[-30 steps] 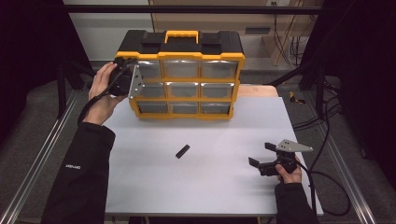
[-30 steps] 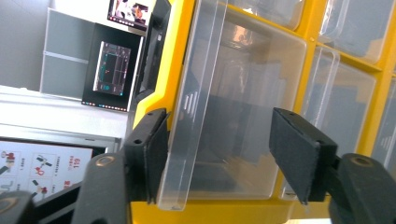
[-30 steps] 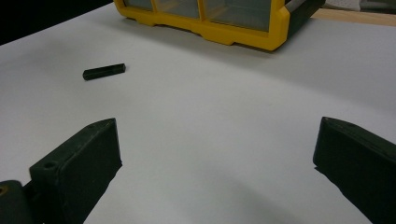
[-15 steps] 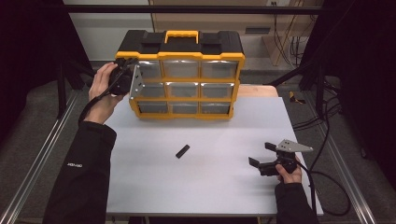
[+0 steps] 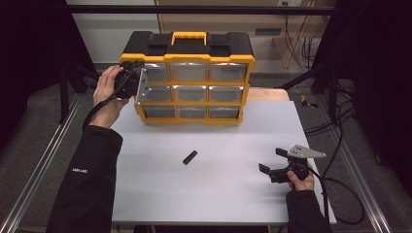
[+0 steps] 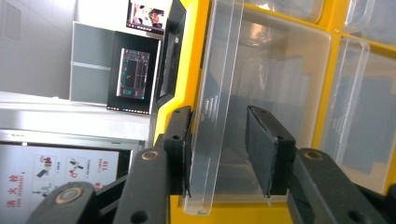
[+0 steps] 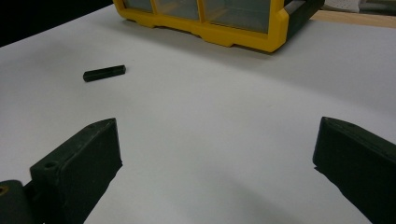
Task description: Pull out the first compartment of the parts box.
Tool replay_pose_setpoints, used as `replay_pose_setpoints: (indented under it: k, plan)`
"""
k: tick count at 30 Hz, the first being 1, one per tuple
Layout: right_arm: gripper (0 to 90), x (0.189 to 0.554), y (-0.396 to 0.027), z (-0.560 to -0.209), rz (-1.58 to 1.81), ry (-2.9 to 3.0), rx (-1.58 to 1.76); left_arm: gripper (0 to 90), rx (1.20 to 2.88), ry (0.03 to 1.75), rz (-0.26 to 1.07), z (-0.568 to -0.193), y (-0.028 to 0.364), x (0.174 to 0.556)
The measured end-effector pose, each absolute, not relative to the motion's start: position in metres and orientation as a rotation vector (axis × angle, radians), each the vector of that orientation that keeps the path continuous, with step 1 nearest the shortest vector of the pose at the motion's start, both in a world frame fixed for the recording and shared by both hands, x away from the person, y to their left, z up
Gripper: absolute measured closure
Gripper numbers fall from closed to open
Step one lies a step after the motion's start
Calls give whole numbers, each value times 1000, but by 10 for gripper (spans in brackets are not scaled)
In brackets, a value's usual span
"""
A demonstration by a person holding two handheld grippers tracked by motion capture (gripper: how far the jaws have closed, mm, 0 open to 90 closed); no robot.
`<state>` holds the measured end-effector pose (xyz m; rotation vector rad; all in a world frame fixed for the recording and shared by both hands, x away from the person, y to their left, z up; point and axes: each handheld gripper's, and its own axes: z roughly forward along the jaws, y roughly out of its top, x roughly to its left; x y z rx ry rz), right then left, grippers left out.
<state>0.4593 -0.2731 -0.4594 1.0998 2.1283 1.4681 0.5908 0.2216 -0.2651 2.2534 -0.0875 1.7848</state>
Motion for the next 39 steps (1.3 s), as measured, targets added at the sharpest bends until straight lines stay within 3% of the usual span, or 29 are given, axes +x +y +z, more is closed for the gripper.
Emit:
replay_pose_setpoints:
  k: [13, 39]
  plan:
    - [11, 459, -273, -459, 1467, 2128, 1104, 736, 2232, -116, 1831, -265, 223, 591]
    - [11, 459, -273, -459, 1467, 2127, 1102, 764, 2249, -194, 1900, -267, 221, 584]
